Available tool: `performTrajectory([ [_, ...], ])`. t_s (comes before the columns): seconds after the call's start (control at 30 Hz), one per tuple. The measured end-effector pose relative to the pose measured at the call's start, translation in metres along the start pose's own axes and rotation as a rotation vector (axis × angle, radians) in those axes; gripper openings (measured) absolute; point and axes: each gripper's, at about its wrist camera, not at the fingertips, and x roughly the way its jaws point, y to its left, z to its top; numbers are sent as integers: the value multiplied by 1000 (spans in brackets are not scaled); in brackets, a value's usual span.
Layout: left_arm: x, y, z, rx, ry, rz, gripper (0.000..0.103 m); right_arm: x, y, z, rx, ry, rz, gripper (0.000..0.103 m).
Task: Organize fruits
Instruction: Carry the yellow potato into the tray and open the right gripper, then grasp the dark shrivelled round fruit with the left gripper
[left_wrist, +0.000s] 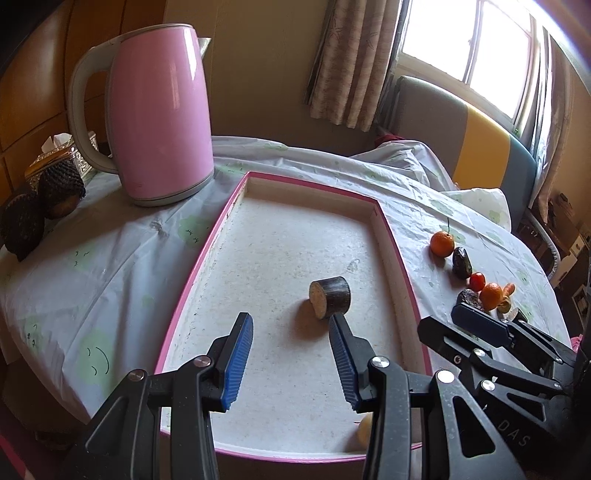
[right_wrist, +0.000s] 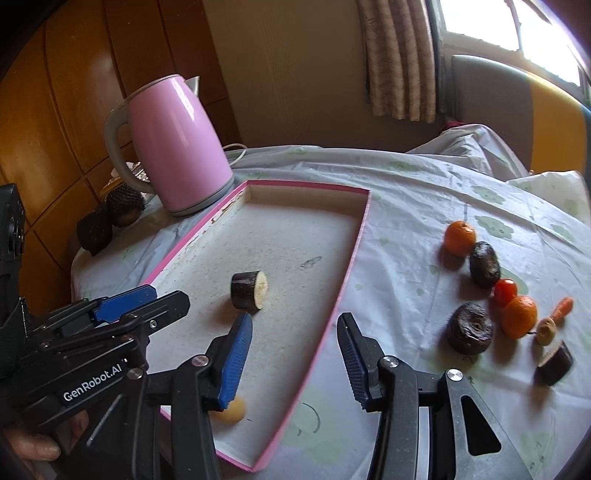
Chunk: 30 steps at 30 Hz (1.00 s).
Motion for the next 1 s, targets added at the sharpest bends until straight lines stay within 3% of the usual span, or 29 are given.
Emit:
performTrajectory([
  [0.17, -2, -9, -1, 27, -7, -17, 44, -13, -14, -9, 39, -23, -50, 54],
  [0.7, -3, -53, 0, 102, -1, -132, 43, -49, -101, -43, 233, -36, -255, 54],
  [1.0, 2, -87, -8, 208, 46, -178, 43, -62, -141, -56, 309, -28, -342, 54],
])
